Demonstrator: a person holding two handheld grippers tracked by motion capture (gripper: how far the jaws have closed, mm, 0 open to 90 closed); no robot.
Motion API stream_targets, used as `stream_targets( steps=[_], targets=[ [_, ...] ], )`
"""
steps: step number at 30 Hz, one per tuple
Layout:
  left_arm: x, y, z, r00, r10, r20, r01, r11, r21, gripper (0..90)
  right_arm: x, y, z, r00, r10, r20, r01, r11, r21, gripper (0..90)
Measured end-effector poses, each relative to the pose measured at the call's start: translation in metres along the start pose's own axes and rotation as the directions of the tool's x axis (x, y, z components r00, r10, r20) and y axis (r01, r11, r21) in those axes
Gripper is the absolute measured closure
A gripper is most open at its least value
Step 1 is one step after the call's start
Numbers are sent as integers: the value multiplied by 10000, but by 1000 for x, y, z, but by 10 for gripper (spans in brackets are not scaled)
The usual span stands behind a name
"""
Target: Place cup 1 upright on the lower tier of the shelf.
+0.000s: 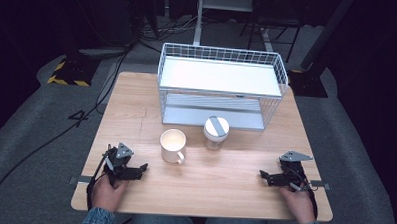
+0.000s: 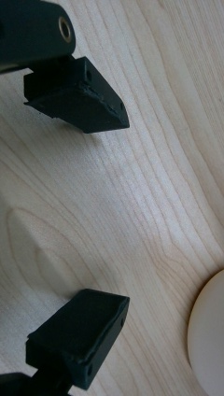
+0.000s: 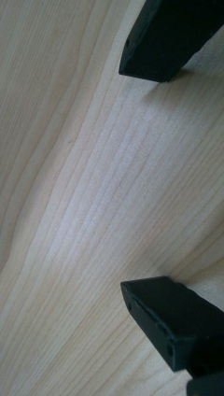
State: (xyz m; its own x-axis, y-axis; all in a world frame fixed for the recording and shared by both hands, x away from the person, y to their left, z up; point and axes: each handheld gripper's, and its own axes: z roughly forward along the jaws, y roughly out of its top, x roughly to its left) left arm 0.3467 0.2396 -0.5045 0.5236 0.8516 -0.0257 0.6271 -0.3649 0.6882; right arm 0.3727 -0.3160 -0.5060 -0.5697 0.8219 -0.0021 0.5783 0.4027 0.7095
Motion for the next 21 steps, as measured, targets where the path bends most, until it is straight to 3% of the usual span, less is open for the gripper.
stream_targets(
  steps=[6, 21],
  targets=[
    [1, 1, 1, 9999, -107, -91, 106, 9999, -67, 148, 0, 0, 0, 9996, 171, 217, -171, 9999, 5, 2],
    [1, 1, 1, 9998, -138, -139, 137, 9999, -56, 147, -1, 0, 0, 9997, 185, 186, -184, 9998, -41, 12]
  ],
)
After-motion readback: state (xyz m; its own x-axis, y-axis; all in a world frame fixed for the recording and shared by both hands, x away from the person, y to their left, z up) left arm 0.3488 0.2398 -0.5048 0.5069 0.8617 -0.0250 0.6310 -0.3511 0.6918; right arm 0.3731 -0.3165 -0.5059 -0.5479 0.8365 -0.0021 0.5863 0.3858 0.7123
